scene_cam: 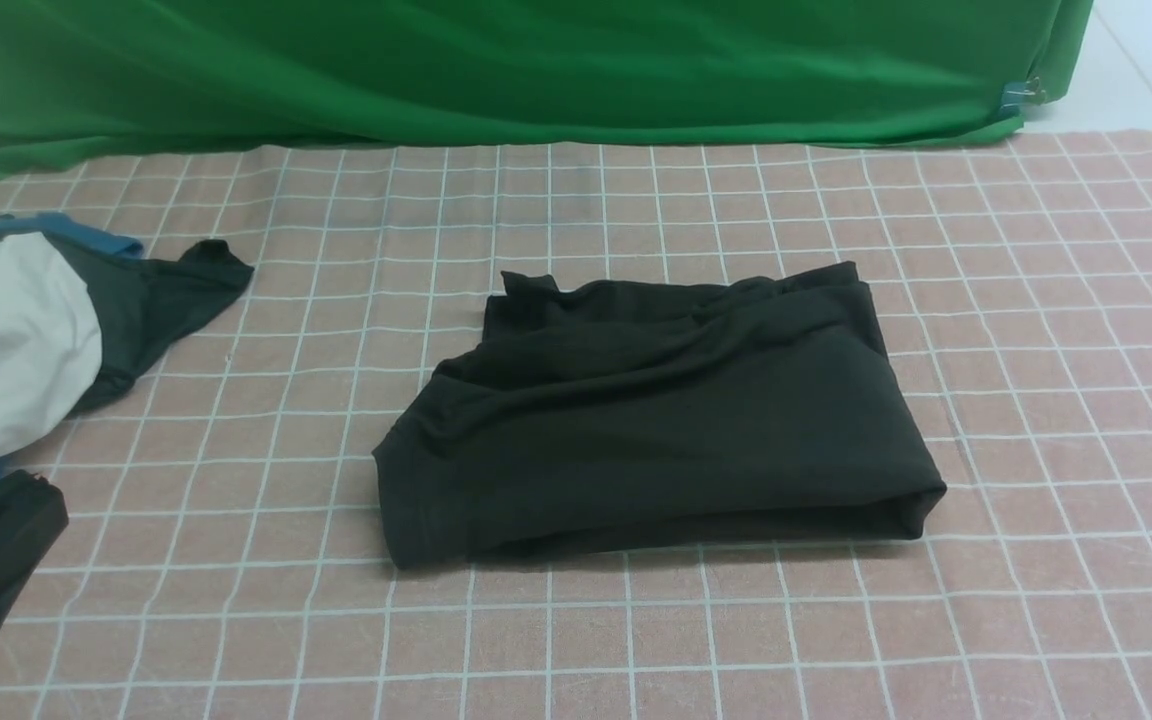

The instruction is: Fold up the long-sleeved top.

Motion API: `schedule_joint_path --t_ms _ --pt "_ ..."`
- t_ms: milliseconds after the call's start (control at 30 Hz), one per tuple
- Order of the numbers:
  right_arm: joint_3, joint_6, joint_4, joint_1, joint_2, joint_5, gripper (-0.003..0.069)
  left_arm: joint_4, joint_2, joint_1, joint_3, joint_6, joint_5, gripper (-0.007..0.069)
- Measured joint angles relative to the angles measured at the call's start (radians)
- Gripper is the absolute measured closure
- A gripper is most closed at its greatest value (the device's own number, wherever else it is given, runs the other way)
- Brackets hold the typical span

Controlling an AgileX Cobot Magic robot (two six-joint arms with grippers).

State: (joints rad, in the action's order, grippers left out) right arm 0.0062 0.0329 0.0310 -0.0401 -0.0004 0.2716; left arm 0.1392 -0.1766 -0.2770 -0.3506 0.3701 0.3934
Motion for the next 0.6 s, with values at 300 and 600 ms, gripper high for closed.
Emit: schedule_joint_path --t_ms 300,600 --pt "0.000 0.002 0.000 0.000 0.000 0.000 0.0539 0.007 0.021 0.094 0.122 -0.001 -0.187 0.0606" --pt "0.000 0.003 -0.001 0.000 0.000 0.000 0.0505 0.017 0.171 0.298 0.347 -0.062 -0.240 0.0606"
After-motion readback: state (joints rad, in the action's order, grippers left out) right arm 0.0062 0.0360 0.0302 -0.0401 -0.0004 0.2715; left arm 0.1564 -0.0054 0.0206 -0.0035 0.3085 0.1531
